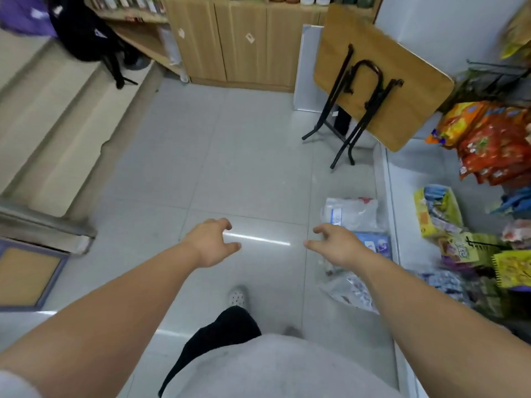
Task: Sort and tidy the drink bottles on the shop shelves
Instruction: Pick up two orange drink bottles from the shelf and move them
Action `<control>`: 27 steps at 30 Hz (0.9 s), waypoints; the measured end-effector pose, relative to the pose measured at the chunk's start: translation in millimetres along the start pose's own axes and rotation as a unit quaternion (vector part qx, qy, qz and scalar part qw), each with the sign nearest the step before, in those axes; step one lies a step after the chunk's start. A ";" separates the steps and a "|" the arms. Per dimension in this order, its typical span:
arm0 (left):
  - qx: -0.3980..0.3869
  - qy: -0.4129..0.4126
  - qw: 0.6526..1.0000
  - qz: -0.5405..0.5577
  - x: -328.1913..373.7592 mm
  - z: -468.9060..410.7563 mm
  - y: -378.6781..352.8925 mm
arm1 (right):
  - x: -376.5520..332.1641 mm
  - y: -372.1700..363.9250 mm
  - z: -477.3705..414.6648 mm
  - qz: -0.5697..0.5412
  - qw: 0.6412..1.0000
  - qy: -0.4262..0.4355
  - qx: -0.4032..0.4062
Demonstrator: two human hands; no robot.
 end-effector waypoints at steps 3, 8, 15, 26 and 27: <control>-0.002 -0.003 1.000 -0.012 1.1 -70.4 37.8 | -36.5 23.5 -60.5 0.008 1.000 0.008 -0.009; 0.007 -0.007 1.000 0.018 -9.1 -192.5 113.2 | -104.3 69.8 -165.1 0.008 1.000 -0.010 0.011; 0.000 -0.012 0.999 0.030 -18.3 -324.0 229.0 | -207.8 121.3 -283.0 0.012 1.000 -0.023 0.013; 0.030 0.021 0.999 0.017 -12.0 -532.4 359.7 | -319.6 201.3 -499.8 0.027 1.000 0.005 -0.007; 0.033 0.028 0.999 0.020 -8.9 -552.5 370.7 | -327.9 211.3 -523.8 0.023 1.000 0.007 -0.008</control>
Point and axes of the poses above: each hand's wrist, its own z-axis away from the middle knuckle, its own y-axis out of the back of the hand, x = y × z, the point moved 5 cm from there along -z, towards the middle knuckle, and after that the axes turned 5 degrees about x, right-handed, at the moved point
